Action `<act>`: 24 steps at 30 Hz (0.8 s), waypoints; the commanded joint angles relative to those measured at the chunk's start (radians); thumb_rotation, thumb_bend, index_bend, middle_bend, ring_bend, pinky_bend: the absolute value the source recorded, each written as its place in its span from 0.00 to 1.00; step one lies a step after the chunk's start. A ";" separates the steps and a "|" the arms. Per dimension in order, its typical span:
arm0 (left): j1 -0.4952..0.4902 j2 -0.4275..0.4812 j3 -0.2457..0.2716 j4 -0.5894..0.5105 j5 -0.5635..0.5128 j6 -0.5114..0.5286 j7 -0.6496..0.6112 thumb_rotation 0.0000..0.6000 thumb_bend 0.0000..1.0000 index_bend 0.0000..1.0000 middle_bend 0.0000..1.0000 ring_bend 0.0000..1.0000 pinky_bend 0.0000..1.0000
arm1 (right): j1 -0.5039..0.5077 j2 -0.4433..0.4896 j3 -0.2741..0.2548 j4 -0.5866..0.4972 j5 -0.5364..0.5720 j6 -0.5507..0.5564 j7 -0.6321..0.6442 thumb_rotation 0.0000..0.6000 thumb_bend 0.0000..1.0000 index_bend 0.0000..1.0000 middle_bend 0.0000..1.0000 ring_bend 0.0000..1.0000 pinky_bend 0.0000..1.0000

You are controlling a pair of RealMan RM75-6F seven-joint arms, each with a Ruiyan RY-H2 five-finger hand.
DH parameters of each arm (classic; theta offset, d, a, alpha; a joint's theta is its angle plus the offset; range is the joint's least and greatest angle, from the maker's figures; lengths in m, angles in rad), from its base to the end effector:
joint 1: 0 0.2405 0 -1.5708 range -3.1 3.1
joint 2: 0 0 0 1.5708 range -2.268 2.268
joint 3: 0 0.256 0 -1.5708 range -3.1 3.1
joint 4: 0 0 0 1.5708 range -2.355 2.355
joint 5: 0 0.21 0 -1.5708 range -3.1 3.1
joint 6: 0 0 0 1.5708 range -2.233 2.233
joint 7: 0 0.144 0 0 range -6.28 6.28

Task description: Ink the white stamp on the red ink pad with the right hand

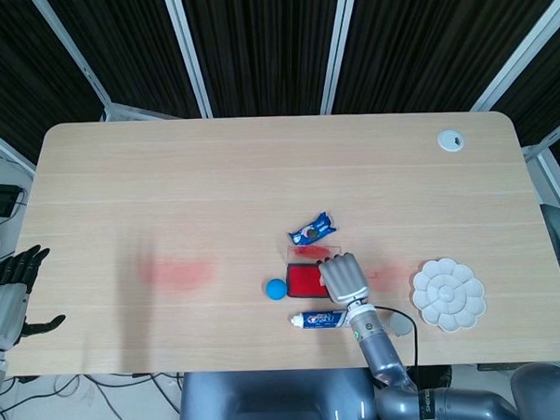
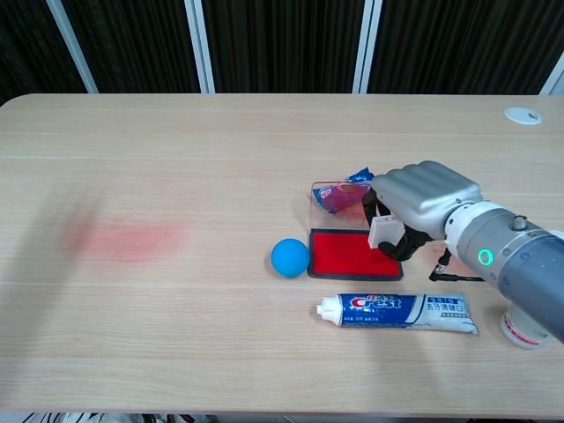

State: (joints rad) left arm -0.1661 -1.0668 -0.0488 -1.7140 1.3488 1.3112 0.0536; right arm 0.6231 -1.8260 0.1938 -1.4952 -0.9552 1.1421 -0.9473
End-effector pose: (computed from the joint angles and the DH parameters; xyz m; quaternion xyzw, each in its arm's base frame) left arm -0.3076 0.2014 0.1499 -0.6016 -0.4476 -0.3362 0.5699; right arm -0.1368 -0.2900 -0.0785 0.7562 -0.3272 0.2673 0.4997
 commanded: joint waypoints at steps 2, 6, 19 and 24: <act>-0.001 0.003 -0.001 -0.002 -0.003 -0.003 -0.005 1.00 0.02 0.00 0.00 0.00 0.00 | 0.017 -0.027 0.010 0.023 0.013 0.002 -0.006 1.00 0.67 0.79 0.66 0.54 0.57; -0.002 0.007 -0.001 -0.005 -0.006 -0.009 -0.012 1.00 0.02 0.00 0.00 0.00 0.00 | 0.035 -0.053 0.023 0.047 0.030 0.006 -0.004 1.00 0.67 0.79 0.66 0.54 0.57; -0.005 0.016 -0.001 -0.012 -0.011 -0.020 -0.026 1.00 0.02 0.00 0.00 0.00 0.00 | 0.061 -0.087 0.045 0.082 0.051 0.019 0.030 1.00 0.67 0.80 0.66 0.55 0.57; -0.006 0.017 0.000 -0.013 -0.013 -0.022 -0.027 1.00 0.02 0.00 0.00 0.00 0.00 | 0.061 -0.097 0.042 0.095 0.053 0.020 0.062 1.00 0.67 0.80 0.66 0.55 0.57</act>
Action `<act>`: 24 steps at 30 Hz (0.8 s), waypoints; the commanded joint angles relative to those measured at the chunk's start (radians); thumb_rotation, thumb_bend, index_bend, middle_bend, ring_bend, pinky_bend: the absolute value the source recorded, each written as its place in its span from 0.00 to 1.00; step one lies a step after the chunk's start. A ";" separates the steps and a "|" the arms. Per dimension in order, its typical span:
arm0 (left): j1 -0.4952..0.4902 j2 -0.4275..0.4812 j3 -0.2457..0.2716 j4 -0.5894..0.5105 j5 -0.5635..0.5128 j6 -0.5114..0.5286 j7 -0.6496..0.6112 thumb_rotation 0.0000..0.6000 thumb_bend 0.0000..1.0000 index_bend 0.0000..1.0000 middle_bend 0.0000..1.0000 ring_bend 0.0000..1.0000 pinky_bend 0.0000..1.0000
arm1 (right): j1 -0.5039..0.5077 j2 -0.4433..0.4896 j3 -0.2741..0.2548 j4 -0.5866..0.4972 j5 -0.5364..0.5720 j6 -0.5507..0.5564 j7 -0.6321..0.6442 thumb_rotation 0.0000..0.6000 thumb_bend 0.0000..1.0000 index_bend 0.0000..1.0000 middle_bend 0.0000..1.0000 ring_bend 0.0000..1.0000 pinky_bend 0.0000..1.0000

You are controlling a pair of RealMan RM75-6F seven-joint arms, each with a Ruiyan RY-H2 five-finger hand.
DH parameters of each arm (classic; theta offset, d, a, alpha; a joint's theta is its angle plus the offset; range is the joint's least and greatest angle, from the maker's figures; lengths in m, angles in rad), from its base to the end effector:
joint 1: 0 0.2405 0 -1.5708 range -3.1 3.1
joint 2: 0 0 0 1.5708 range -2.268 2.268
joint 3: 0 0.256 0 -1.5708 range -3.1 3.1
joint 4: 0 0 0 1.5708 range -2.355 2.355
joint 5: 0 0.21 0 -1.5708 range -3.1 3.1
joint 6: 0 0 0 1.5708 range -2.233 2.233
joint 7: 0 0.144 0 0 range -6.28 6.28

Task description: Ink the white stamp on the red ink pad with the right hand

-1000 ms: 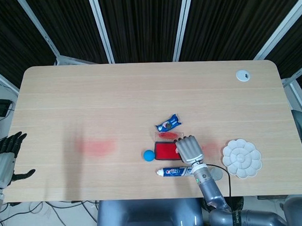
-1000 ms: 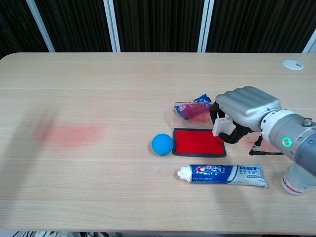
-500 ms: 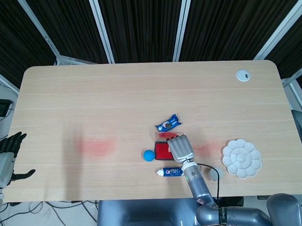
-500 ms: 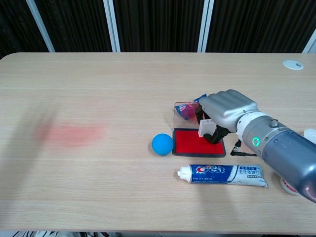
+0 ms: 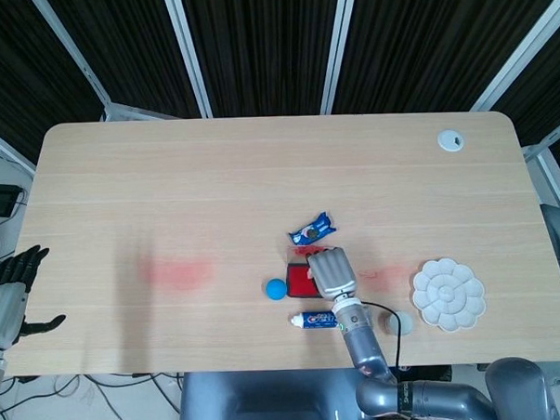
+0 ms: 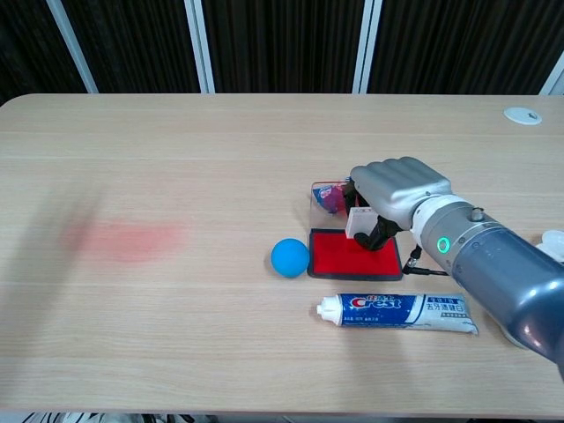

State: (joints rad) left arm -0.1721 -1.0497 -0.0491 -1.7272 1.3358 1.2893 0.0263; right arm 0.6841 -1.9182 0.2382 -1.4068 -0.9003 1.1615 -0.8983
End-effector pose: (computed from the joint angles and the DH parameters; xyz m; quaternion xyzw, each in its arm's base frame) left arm -0.3077 0.2024 0.1519 -0.5970 -0.4619 -0.3364 0.5630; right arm -0.1187 -0.3028 -0.0948 0.7313 -0.3593 0.2887 0.5027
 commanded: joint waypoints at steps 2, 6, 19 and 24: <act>0.000 0.000 0.000 -0.001 0.000 0.000 0.001 1.00 0.02 0.00 0.00 0.00 0.00 | -0.001 -0.009 -0.006 0.017 -0.010 0.001 0.032 1.00 0.67 0.80 0.66 0.55 0.57; 0.000 0.000 0.000 -0.001 -0.001 0.000 0.001 1.00 0.02 0.00 0.00 0.00 0.00 | -0.004 -0.018 -0.016 0.037 -0.031 0.007 0.060 1.00 0.67 0.80 0.66 0.55 0.57; -0.001 -0.002 0.000 -0.002 -0.003 0.001 0.005 1.00 0.02 0.00 0.00 0.00 0.00 | -0.013 -0.046 -0.034 0.094 -0.076 0.008 0.131 1.00 0.67 0.80 0.66 0.55 0.57; -0.001 -0.002 0.000 -0.002 -0.004 0.001 0.007 1.00 0.02 0.00 0.00 0.00 0.00 | -0.019 -0.056 -0.041 0.114 -0.076 0.002 0.139 1.00 0.67 0.80 0.66 0.55 0.57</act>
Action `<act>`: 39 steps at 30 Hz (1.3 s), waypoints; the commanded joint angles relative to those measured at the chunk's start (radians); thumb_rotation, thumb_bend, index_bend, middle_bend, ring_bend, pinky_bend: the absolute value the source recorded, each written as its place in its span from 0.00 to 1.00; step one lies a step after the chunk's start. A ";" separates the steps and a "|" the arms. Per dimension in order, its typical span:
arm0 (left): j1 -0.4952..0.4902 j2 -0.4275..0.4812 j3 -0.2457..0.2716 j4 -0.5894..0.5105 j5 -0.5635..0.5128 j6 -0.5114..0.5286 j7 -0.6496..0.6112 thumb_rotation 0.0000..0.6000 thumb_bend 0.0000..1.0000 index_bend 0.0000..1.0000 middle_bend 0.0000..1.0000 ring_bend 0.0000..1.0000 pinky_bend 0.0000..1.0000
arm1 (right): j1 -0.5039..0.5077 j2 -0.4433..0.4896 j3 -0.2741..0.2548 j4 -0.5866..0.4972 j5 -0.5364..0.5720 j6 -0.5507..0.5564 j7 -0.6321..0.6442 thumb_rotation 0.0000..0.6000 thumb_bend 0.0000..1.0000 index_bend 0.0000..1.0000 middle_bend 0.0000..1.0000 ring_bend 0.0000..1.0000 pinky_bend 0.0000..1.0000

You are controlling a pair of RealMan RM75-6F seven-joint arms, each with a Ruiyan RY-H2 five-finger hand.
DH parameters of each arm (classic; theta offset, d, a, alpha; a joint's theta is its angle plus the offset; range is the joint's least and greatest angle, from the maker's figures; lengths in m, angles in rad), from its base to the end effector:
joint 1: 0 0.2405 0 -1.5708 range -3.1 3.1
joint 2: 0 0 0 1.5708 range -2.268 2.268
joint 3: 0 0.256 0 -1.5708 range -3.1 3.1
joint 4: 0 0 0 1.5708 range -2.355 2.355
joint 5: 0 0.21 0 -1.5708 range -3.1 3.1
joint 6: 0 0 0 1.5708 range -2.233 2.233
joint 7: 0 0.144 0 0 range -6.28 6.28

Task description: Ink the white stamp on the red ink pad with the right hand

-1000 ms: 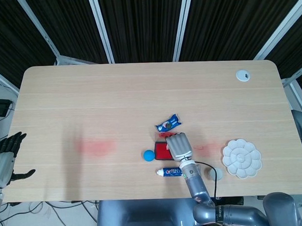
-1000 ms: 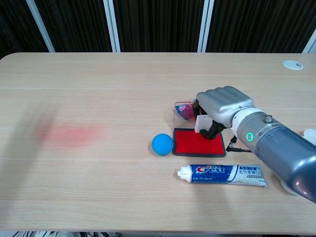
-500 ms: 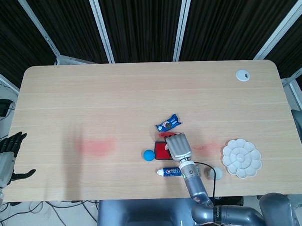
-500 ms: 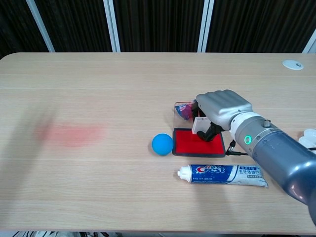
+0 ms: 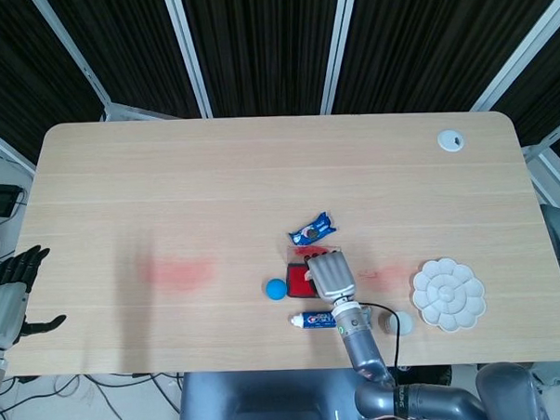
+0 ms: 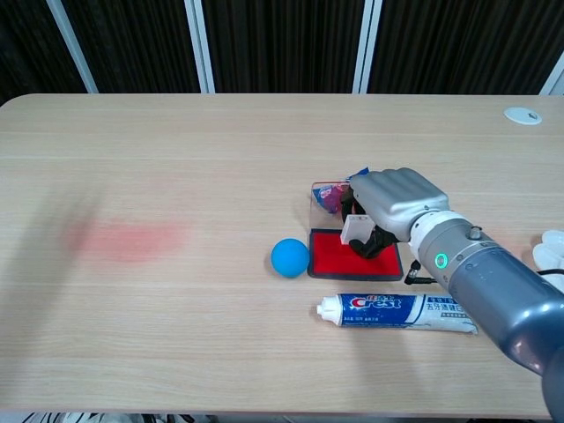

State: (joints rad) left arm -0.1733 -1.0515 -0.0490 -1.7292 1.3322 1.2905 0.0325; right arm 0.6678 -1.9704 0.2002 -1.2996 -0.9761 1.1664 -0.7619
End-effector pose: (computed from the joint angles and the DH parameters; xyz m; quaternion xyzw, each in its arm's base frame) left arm -0.3073 0.2027 0.1513 -0.5970 -0.4615 -0.3358 0.5639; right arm -0.1285 -0.2982 -0.1086 0.7207 -0.3696 0.3120 0.4966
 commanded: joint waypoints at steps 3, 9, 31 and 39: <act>0.000 0.000 0.000 0.000 0.000 0.000 0.001 1.00 0.02 0.00 0.00 0.00 0.00 | -0.005 -0.009 -0.005 0.016 -0.001 -0.006 0.007 1.00 0.67 0.80 0.66 0.55 0.57; 0.000 0.000 0.000 0.000 -0.001 0.000 0.001 1.00 0.02 0.00 0.00 0.00 0.00 | -0.010 -0.016 -0.011 0.027 -0.002 -0.012 0.007 1.00 0.67 0.81 0.67 0.55 0.57; 0.001 -0.002 0.001 0.000 0.002 0.005 0.002 1.00 0.02 0.00 0.00 0.00 0.00 | -0.008 0.006 0.013 -0.030 -0.043 0.020 0.001 1.00 0.67 0.81 0.67 0.55 0.57; 0.001 -0.002 0.001 0.000 0.001 0.004 0.002 1.00 0.02 0.00 0.00 0.00 0.00 | -0.011 0.004 0.011 -0.027 -0.041 0.017 0.002 1.00 0.67 0.81 0.67 0.55 0.57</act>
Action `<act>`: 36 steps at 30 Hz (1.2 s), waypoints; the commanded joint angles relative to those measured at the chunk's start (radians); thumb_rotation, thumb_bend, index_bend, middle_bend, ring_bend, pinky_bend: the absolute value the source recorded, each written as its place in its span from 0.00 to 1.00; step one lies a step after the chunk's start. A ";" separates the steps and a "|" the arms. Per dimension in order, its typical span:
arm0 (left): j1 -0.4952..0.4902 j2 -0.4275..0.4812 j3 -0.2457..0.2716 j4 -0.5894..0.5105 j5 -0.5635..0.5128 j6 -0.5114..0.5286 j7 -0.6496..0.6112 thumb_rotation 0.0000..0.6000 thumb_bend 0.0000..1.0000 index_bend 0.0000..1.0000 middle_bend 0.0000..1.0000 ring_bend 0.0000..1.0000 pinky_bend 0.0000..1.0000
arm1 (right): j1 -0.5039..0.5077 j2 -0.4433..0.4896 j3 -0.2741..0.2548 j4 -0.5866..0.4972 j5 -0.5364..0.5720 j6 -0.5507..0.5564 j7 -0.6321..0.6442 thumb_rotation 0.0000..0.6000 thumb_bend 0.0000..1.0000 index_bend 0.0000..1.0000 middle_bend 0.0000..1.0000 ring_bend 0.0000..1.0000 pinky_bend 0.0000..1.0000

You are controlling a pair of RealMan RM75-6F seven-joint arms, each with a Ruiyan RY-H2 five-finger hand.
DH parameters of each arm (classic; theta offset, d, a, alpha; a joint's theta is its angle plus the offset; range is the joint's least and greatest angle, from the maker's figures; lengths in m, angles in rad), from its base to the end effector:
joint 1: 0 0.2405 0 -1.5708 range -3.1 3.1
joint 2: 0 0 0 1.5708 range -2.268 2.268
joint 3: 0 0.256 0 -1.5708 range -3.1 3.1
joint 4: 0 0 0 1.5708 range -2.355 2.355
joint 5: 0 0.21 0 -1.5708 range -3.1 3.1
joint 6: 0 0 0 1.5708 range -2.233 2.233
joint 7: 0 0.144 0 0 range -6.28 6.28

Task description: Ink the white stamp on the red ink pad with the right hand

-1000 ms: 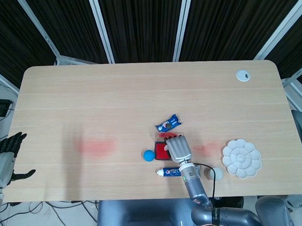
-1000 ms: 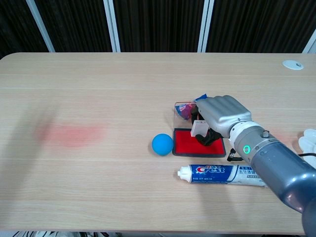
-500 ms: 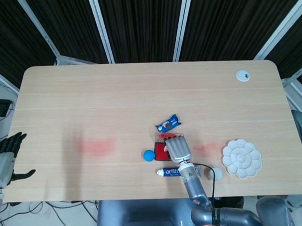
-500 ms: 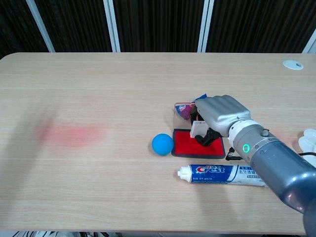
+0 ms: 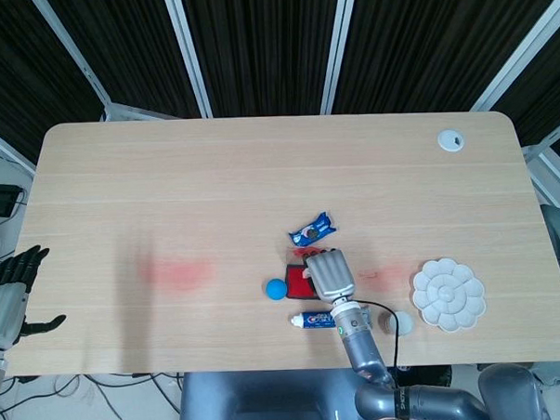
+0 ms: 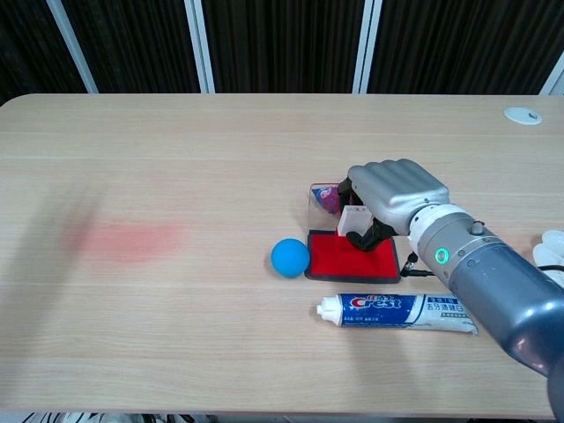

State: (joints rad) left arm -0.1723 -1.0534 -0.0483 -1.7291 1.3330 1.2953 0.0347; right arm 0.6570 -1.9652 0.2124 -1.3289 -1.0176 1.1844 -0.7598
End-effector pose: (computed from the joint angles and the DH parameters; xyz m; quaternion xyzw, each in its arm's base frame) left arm -0.3071 0.2023 0.1512 -0.5965 -0.4603 -0.3366 0.5648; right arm -0.1205 -0.2969 -0.1027 0.7155 -0.3633 0.3320 0.4959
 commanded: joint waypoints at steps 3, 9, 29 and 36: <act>0.000 0.000 0.000 0.000 -0.001 0.000 0.001 1.00 0.02 0.00 0.00 0.00 0.00 | -0.001 -0.006 -0.005 0.011 0.000 -0.004 0.001 1.00 0.67 0.81 0.67 0.55 0.57; -0.001 0.000 0.000 0.000 -0.002 -0.001 0.001 1.00 0.02 0.00 0.00 0.00 0.00 | -0.005 -0.019 -0.011 0.035 0.003 -0.012 0.008 1.00 0.67 0.81 0.67 0.55 0.57; -0.001 0.002 0.001 -0.001 -0.002 -0.004 -0.001 1.00 0.02 0.00 0.00 0.00 0.00 | -0.014 -0.037 -0.016 0.058 0.006 -0.026 0.006 1.00 0.67 0.81 0.67 0.55 0.57; 0.000 0.001 0.001 0.000 -0.001 -0.001 0.000 1.00 0.02 0.00 0.00 0.00 0.00 | -0.011 -0.008 -0.002 0.016 -0.032 0.002 0.012 1.00 0.67 0.81 0.67 0.55 0.57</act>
State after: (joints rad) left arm -0.1727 -1.0527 -0.0476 -1.7293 1.3324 1.2947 0.0353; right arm 0.6450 -1.9827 0.2061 -1.3007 -1.0389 1.1773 -0.7498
